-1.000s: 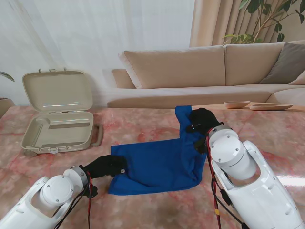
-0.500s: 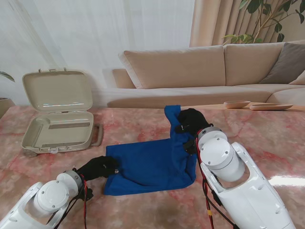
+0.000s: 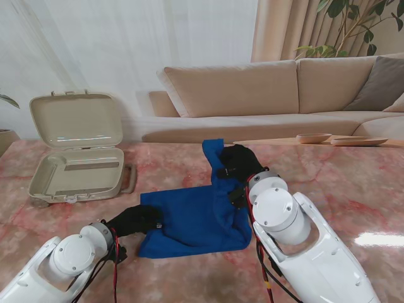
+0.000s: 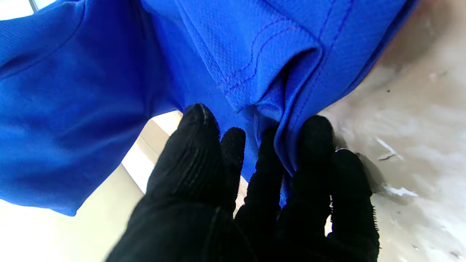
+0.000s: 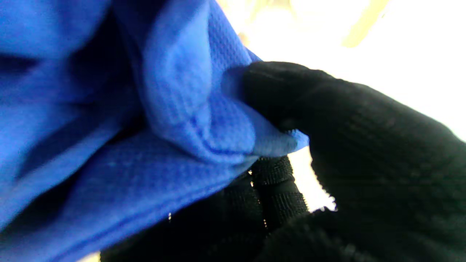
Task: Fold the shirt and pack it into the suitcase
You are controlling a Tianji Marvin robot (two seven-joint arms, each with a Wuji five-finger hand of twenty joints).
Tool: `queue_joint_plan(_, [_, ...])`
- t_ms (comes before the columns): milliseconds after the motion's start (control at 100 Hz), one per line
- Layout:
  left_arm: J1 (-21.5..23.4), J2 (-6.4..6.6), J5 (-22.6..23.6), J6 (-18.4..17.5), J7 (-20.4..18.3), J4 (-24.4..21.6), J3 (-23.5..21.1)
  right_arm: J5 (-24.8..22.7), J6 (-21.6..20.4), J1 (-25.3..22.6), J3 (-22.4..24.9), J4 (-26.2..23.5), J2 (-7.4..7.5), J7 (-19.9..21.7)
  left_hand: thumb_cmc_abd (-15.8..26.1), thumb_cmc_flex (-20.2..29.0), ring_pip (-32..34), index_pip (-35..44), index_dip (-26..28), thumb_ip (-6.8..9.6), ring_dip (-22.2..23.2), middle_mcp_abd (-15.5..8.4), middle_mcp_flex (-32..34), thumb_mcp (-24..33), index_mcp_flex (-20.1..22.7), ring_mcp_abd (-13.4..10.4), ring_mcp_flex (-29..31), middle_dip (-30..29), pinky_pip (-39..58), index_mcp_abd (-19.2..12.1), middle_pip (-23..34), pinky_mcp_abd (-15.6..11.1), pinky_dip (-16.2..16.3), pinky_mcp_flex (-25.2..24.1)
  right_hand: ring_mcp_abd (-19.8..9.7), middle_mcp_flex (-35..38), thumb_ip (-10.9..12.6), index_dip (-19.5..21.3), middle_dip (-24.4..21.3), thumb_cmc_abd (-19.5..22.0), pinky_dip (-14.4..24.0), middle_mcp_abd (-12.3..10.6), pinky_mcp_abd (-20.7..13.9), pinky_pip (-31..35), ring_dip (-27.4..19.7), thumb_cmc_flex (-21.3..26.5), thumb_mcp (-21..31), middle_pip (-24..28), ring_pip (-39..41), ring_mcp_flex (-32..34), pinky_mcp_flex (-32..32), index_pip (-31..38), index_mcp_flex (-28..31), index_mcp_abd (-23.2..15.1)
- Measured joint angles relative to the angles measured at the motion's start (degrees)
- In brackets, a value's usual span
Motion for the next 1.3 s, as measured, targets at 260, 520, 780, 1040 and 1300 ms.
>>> queue_joint_plan(260, [0.11, -0.04, -0.07, 0.17, -0.03, -0.13, -0.03, 2.12, -1.29, 1.52, -3.77, 1.68, -0.57, -0.30, 0.00, 0.00, -0.01, 0.00, 0.00, 0.00, 0.00, 0.00, 0.00, 0.00, 0.00, 0.01, -0.07, 0.00, 0.00, 0.00, 0.00, -0.49, -0.02, -0.02, 0.04, 0.00, 0.01, 0.00, 0.00, 0.00, -0.64, 0.00, 0.14, 0.00, 0.00, 0.00, 0.00, 0.00, 0.00, 0.00, 0.00, 0.00, 0.00, 0.00])
queue_joint_plan(520, [0.30, -0.15, -0.23, 0.22, 0.49, -0.19, -0.05, 2.81, -1.84, 3.96, -7.84, 5.16, -1.21, -0.37, 0.00, 0.00, -0.02, 0.00, 0.00, 0.00, -0.02, 0.00, 0.00, 0.00, 0.00, 0.01, -0.07, 0.00, 0.01, 0.00, 0.00, -0.60, -0.15, -0.03, 0.20, 0.00, 0.01, 0.00, 0.00, 0.00, -0.75, 0.04, 0.34, -0.04, 0.00, 0.01, 0.00, 0.00, -0.41, 0.00, 0.00, 0.00, 0.00, 0.00])
queue_joint_plan(780, [1.82, -0.56, -0.21, 0.09, 1.35, -1.01, -1.17, 5.92, -2.09, 6.01, -9.55, 9.25, -2.48, -1.23, 0.00, 0.00, -0.84, -0.01, 0.00, 0.00, -0.03, 0.00, 0.00, 0.00, 0.00, 0.01, -0.07, 0.00, -1.02, 0.00, 0.00, -0.90, -0.17, -0.01, 0.49, 0.00, 0.01, 0.00, 0.00, 0.00, -1.34, 0.23, 0.74, -0.14, 0.00, 0.01, 0.00, 0.00, -0.65, 0.00, 0.00, 0.00, 0.00, 0.00])
queue_joint_plan(1040, [4.41, -0.90, -0.40, 0.32, 2.95, -2.86, -2.90, 6.71, -2.38, 6.64, -10.66, 10.32, -2.89, -1.69, 0.00, 0.00, -2.06, -0.66, -0.09, 0.00, -0.44, 0.01, 0.00, 0.00, 0.00, 0.58, -0.09, -0.50, -5.87, 0.00, 0.00, 2.38, -0.21, 0.60, 0.82, 0.01, 0.01, -0.10, 0.00, 0.24, -1.44, 0.35, 1.17, -0.23, 0.00, 0.01, -0.22, 0.00, -1.19, 0.00, 0.00, 0.00, 0.00, 0.00])
queue_joint_plan(1300, [7.55, -1.10, 0.88, 0.96, 4.11, -6.10, -5.42, 7.12, -3.54, 7.93, -12.76, 12.55, -3.12, -1.38, 0.02, 0.00, -2.07, -0.69, -0.10, 0.00, -0.46, 0.01, 0.00, 0.00, 0.00, 0.61, -0.09, -0.60, -5.92, 0.01, 0.00, 2.82, -0.48, 0.61, 3.21, -0.15, -5.12, -2.36, -0.95, 2.26, -4.35, 1.70, 4.50, -3.72, -1.65, 0.04, -1.66, -0.18, -6.47, -0.47, -0.74, -0.52, 0.00, -0.07])
